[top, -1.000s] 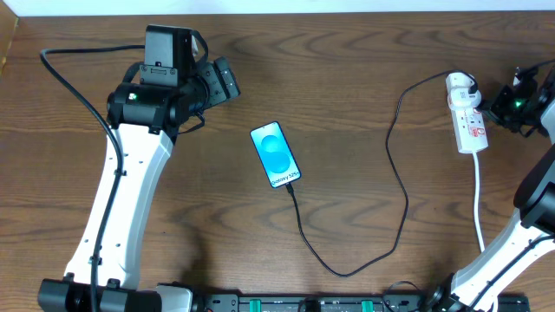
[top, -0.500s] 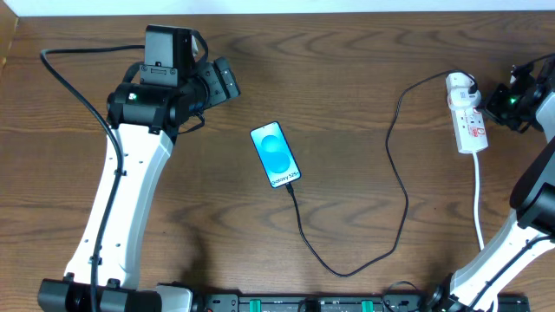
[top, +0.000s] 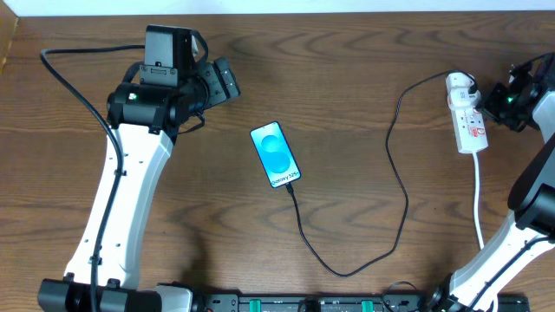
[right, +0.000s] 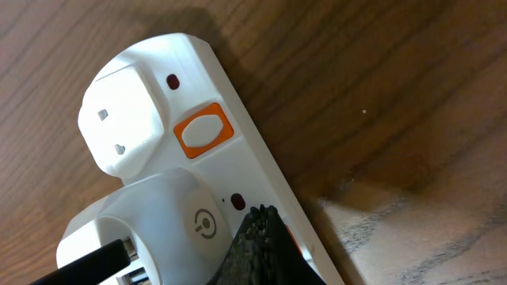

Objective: Plug charger to phone and switch on socket
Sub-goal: 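Press the orange rocker switch down with the right gripper tips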

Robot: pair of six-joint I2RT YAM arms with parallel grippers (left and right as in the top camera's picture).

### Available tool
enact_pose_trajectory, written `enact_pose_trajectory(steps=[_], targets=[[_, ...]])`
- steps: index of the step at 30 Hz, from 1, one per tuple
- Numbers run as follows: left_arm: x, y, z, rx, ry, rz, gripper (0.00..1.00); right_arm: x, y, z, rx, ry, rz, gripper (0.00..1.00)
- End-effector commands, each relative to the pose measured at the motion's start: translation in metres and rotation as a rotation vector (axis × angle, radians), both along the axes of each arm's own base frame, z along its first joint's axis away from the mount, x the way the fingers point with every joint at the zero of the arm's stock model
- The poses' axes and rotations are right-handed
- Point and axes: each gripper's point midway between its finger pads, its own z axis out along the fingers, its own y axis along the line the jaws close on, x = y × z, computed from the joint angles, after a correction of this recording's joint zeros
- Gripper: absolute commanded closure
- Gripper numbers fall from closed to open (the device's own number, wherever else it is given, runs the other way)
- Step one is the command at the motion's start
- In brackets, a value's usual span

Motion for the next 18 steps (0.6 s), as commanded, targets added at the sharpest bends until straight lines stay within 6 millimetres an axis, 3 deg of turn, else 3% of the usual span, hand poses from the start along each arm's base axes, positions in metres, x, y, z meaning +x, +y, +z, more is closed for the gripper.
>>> enact_pose_trajectory(steps=[1, 18], targets=[[0.0, 0.0036, 0.0093, 0.007, -0.025, 0.007, 0.09, -0.0271, 0.0778, -0.0354, 0.206, 0.139, 0.095, 0.99], [0.0, 0.0036, 0.0093, 0.008, -0.025, 0.006, 0.09, -0.0369, 0.0857, -0.0353, 0.253, 0.184, 0.083, 0.99]])
